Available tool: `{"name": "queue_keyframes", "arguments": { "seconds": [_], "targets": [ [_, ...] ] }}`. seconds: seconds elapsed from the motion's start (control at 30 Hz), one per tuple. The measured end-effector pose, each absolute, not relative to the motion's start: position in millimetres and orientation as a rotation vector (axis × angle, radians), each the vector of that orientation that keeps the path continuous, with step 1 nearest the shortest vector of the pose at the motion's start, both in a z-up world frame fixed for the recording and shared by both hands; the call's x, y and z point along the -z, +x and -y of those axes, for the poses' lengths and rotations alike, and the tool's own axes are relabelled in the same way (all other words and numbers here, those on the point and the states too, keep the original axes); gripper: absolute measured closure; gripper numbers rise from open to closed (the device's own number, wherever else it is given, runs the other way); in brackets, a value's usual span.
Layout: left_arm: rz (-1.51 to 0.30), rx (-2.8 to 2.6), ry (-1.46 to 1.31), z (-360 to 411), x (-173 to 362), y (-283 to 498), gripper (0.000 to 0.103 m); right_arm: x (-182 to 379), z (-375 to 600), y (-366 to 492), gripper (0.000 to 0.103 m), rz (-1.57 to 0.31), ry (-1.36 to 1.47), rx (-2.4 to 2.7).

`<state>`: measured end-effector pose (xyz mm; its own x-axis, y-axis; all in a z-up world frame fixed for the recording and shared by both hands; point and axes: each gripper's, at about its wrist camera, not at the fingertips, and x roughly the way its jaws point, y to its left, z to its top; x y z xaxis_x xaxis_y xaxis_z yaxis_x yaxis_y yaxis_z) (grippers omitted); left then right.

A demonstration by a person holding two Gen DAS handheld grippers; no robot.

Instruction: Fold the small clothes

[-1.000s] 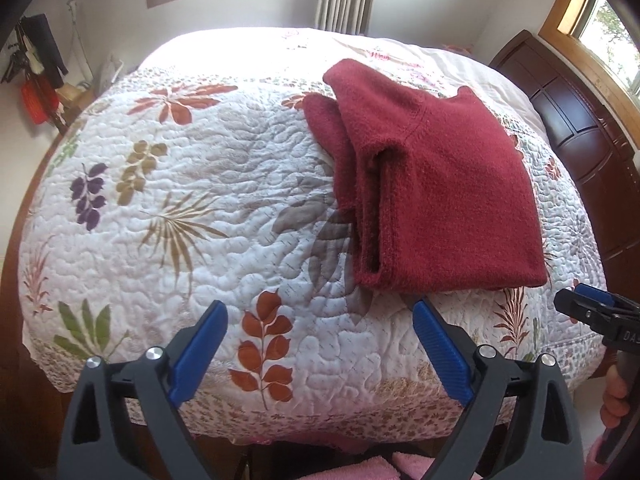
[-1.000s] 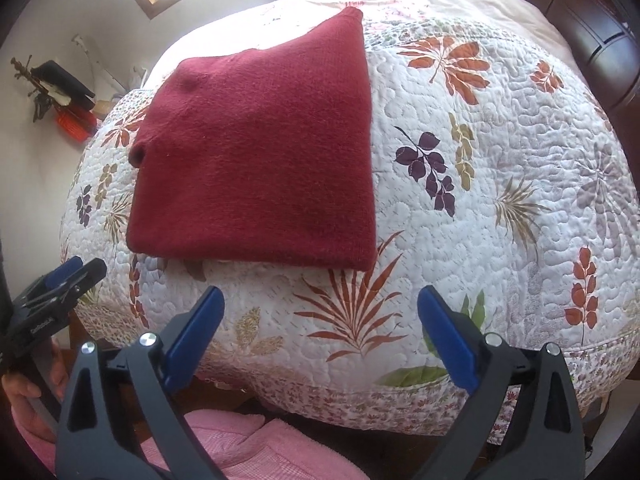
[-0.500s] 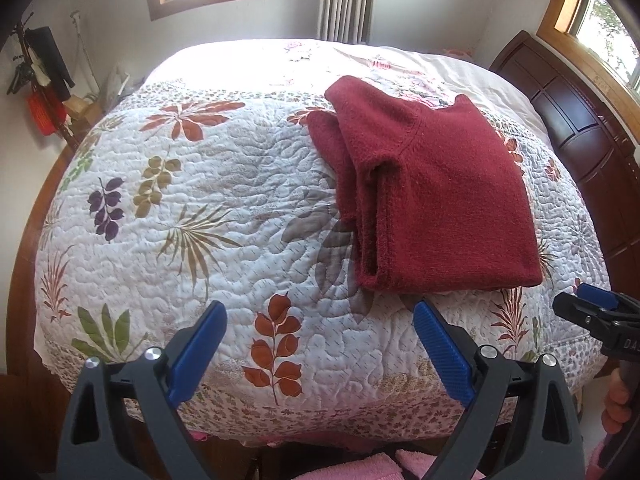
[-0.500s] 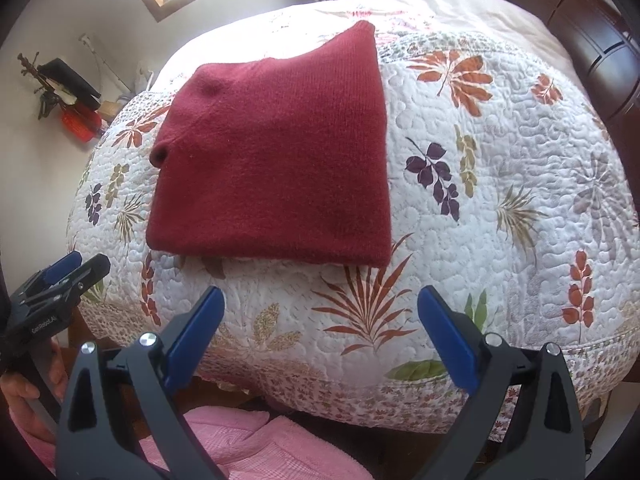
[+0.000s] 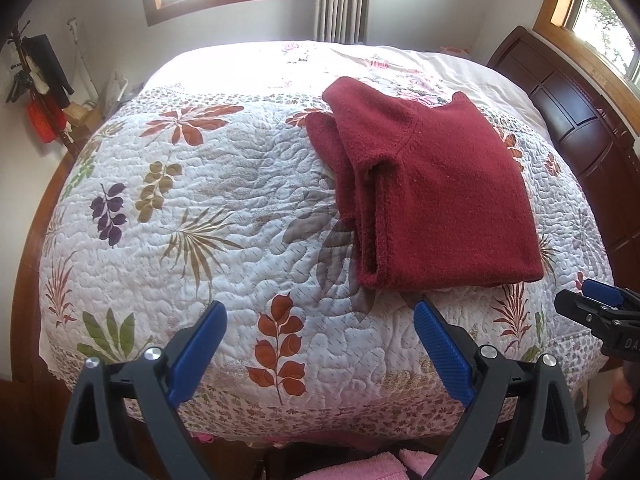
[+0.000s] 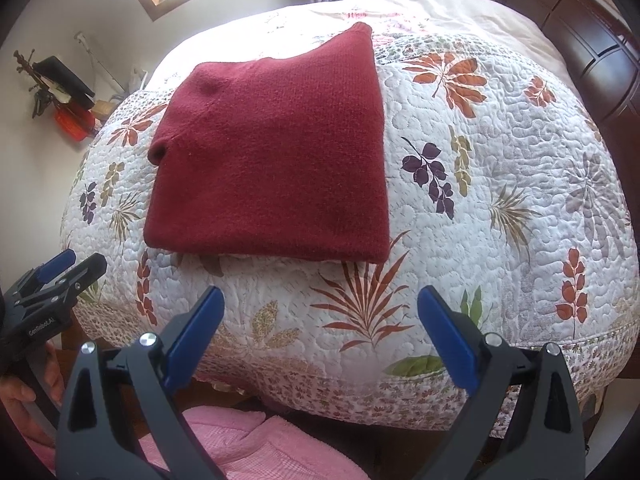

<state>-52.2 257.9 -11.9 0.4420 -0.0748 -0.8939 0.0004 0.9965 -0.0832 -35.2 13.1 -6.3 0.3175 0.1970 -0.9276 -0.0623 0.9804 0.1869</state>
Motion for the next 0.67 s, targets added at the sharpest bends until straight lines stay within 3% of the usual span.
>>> {"name": "queue_keyframes", "arguments": {
  "seconds": [0.67],
  "targets": [
    [-1.120,0.053,-0.070,-259.5,14.2,-52.8,0.008,12.2,-16.9,-36.6,0.006,-1.259,0.106,-0.149]
  ]
}}
